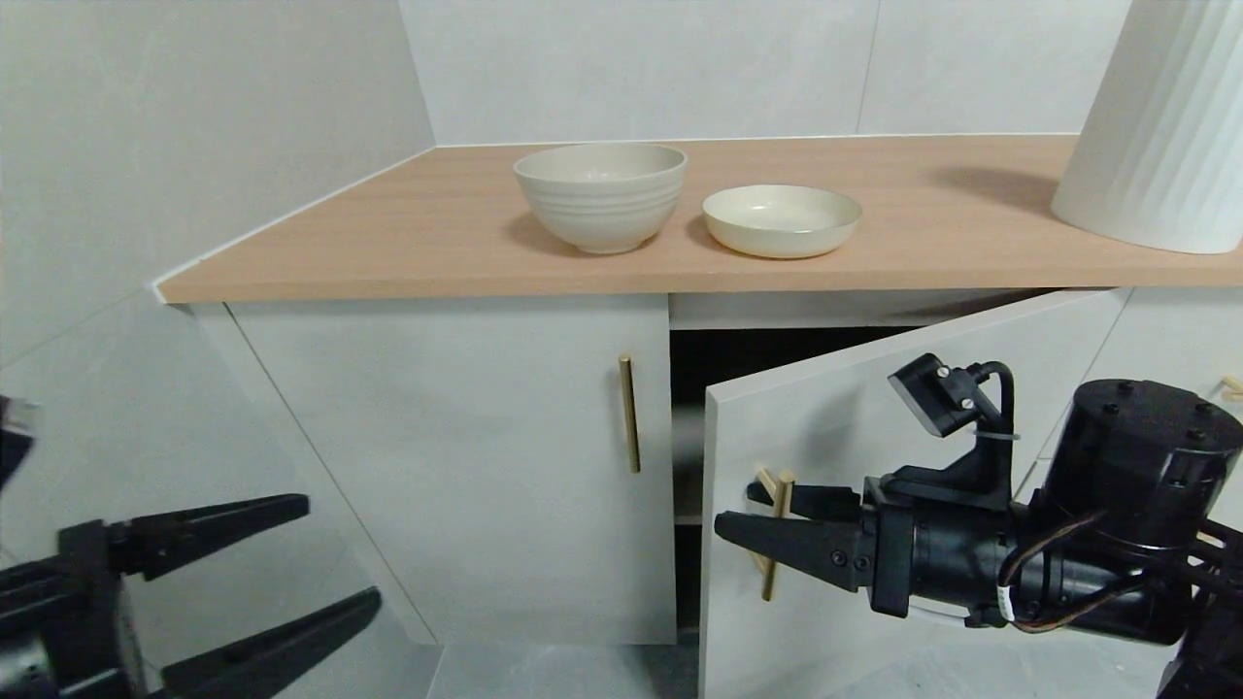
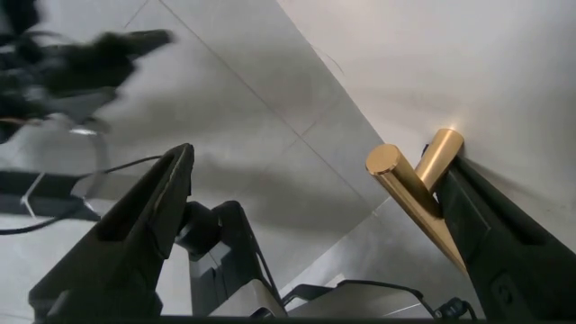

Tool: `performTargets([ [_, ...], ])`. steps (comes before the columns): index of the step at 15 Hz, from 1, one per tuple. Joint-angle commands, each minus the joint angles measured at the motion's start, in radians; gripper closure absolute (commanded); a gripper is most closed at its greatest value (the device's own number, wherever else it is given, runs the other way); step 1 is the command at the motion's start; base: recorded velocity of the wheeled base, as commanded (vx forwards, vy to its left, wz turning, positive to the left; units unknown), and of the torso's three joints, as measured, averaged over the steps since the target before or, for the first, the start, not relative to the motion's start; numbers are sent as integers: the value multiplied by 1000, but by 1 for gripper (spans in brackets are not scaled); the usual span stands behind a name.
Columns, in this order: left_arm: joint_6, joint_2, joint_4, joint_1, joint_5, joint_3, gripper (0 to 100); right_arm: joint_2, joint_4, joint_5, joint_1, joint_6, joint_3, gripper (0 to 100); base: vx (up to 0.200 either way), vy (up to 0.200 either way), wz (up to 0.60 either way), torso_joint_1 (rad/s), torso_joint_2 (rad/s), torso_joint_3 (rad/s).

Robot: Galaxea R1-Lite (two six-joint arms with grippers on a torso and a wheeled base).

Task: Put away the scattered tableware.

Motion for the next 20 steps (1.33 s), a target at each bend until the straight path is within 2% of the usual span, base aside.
performTargets([
  [1,-17,202,-104,-69,-1,83,0,-9,-5,0,-1,-1,-1,0,0,0,0,0,0,0],
  [2,-34,233,-116,-90,-1,86,0,-10,-5,-1,-1,-1,-1,0,0,0,0,0,0,0],
  [4,-103,271,-130,-155,-3,93,0,-9,-5,0,0,-3,1,0,0,0,0,0,0,0],
  [6,-144,273,-140,-207,-3,101,0,-7,-5,-1,0,-3,2,0,0,0,0,0,0,0],
  [7,-144,271,-143,-213,-3,107,0,-9,-5,0,0,-3,2,0,0,0,0,0,0,0],
  [8,-144,271,-144,-213,-3,109,100,-7,-3,0,0,-3,2,0,0,0,0,0,0,0],
  [12,-140,293,-155,-216,-3,103,100,-4,-5,0,0,-1,2,0,0,0,0,0,0,0],
  [15,-132,337,-193,-247,-4,104,100,1,-3,0,0,-1,2,0,0,0,0,0,0,0],
  [16,-135,363,-221,-247,-4,98,100,4,-3,0,0,-3,2,0,0,0,0,0,0,0],
  [18,-163,498,-331,-247,2,43,100,5,-3,0,0,-1,2,0,0,0,0,0,0,0],
  [20,-167,598,-454,-247,5,35,100,4,-3,0,0,-3,2,0,0,0,0,0,0,0],
])
